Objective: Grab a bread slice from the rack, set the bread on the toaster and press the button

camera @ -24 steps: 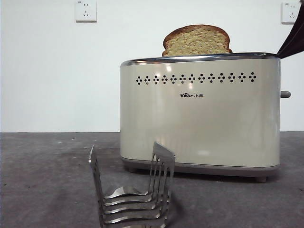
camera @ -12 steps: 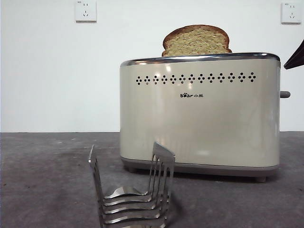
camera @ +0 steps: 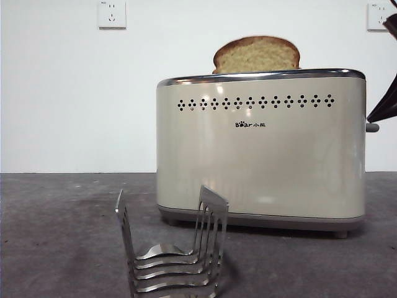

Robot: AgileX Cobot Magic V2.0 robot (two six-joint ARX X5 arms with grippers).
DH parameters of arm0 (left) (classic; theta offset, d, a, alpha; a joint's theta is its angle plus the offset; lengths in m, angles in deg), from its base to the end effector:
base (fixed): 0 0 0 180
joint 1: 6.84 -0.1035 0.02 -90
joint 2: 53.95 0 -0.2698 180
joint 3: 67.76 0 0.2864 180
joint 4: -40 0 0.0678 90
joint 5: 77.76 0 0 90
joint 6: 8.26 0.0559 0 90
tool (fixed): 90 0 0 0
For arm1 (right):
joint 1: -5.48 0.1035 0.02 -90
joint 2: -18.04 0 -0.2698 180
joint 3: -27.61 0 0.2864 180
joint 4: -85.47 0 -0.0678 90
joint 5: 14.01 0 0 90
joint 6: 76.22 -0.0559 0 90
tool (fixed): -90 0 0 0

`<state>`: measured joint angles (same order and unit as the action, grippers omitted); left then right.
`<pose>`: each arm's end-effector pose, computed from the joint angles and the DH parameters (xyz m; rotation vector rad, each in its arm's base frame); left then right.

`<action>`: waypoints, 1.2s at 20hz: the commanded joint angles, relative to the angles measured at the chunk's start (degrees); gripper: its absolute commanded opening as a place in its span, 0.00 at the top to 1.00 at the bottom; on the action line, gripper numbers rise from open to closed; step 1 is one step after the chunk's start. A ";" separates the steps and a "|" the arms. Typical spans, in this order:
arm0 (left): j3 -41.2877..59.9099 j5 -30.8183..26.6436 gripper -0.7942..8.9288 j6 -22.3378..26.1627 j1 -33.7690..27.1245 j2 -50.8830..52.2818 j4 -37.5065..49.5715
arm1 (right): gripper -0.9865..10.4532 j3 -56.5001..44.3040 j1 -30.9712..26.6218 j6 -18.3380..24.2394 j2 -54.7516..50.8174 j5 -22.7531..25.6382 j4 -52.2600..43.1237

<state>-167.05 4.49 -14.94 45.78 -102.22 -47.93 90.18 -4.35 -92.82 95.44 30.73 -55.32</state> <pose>0.0783 -0.0900 0.4535 0.2243 0.6123 -0.7188 0.3033 -0.0123 0.2068 0.7063 0.9357 0.4491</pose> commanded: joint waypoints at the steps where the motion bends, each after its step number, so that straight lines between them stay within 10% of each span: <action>1: 0.28 0.20 0.93 -0.42 -0.20 0.11 0.22 | 0.92 0.07 0.00 1.44 1.53 0.31 -0.04; 24: 0.28 0.22 0.93 -0.83 -0.20 0.00 0.24 | 0.92 0.04 0.11 3.67 15.39 2.36 2.29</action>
<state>-167.05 4.49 -15.00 45.78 -102.27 -47.93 92.08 -4.42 -90.21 108.47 29.40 -54.84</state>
